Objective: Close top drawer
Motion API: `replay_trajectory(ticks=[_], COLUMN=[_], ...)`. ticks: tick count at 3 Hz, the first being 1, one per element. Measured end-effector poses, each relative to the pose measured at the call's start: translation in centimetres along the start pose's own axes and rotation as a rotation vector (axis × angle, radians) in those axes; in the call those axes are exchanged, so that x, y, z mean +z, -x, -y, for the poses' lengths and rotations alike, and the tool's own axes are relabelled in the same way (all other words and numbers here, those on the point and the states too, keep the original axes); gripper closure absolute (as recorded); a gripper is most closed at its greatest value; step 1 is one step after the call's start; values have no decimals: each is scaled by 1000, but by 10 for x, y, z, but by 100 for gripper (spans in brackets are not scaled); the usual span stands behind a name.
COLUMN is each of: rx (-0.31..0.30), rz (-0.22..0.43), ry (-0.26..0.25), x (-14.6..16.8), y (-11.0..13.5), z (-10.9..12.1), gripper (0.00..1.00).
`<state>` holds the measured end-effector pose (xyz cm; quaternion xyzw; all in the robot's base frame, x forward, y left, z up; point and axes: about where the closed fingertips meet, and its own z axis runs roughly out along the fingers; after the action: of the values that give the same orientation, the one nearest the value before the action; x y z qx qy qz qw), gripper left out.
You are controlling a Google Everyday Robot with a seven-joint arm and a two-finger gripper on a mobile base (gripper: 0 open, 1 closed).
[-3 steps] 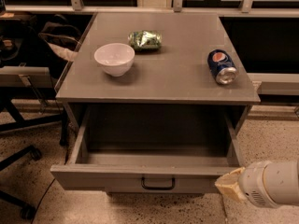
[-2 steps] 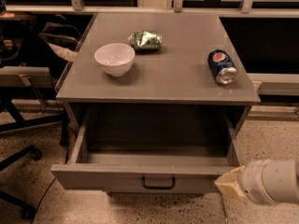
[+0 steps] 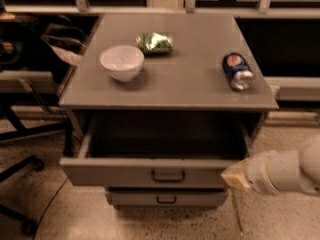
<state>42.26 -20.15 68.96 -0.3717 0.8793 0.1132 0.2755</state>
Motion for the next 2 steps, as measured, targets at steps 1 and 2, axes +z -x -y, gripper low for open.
replay_trajectory(ticks=[1,2], rx=[0,-8], rz=[0,34], ry=[0,-46], x=[-1,7], y=[-1,45], z=[-1,35], gripper=[100,100])
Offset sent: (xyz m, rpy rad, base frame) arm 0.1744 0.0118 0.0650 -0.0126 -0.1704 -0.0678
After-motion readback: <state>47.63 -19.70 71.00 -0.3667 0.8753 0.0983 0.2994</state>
